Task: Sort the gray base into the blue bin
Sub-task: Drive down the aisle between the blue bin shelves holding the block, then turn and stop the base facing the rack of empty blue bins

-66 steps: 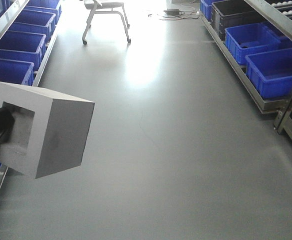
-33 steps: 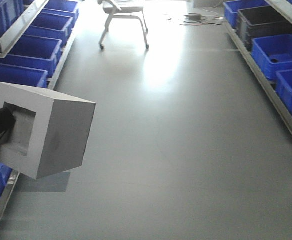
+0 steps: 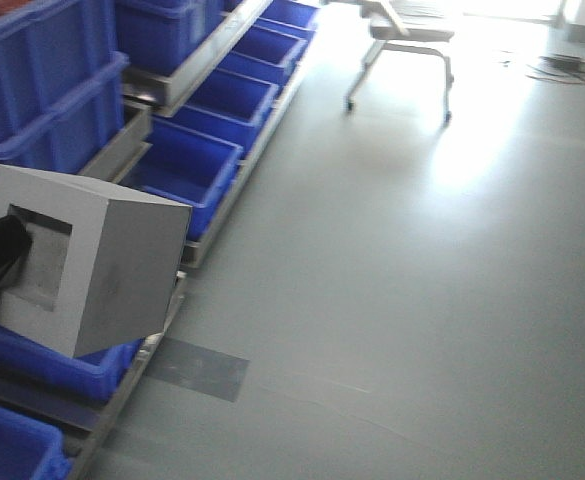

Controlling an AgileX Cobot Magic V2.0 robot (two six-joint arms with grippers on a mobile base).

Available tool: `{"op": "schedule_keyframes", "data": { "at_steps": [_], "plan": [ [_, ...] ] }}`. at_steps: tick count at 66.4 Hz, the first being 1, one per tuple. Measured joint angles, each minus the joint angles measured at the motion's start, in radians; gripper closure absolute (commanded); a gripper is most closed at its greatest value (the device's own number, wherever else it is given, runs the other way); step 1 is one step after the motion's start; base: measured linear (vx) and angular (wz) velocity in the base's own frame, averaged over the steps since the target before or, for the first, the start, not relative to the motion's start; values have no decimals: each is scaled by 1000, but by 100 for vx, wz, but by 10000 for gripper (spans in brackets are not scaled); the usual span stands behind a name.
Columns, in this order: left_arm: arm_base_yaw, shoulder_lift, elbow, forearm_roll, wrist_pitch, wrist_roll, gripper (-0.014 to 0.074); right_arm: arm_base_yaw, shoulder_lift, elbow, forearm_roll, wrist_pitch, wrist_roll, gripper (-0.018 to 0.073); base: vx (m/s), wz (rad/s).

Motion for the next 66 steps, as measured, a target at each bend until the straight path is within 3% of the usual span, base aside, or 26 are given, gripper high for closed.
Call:
{"op": "schedule_keyframes", "data": {
  "at_steps": [66],
  "plan": [
    [0, 0, 0, 0, 0, 0, 603, 0, 0, 0, 0, 0, 0, 564, 18, 65]
  ]
}}
